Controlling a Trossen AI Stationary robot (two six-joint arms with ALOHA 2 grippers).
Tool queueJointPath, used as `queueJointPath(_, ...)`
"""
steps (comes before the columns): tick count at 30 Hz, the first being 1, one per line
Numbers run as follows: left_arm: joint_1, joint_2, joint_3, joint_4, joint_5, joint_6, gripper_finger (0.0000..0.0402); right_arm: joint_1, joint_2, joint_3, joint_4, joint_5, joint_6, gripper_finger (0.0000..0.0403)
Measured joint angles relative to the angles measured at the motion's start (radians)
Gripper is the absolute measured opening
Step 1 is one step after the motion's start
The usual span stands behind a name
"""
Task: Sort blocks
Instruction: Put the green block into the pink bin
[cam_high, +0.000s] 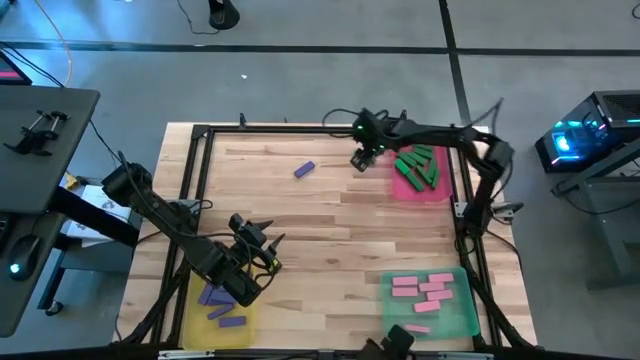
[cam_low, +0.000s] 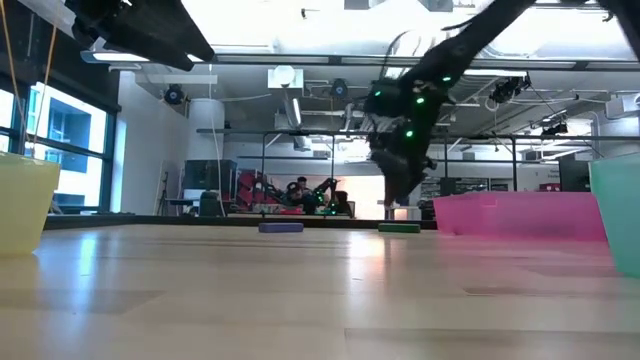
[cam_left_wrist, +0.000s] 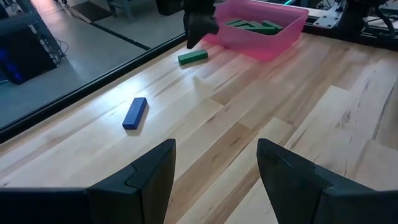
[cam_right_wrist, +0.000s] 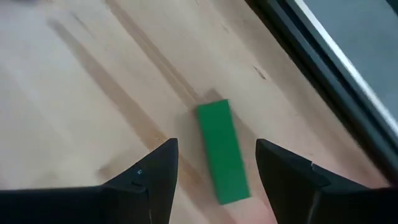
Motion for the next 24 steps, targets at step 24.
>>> queueJointPath(24,-0.001,0.000,0.000,0.008,0.053,0.011,0.0211,-0.047,0.237,0.273,-0.308,-0.019,-0.130,0.0179)
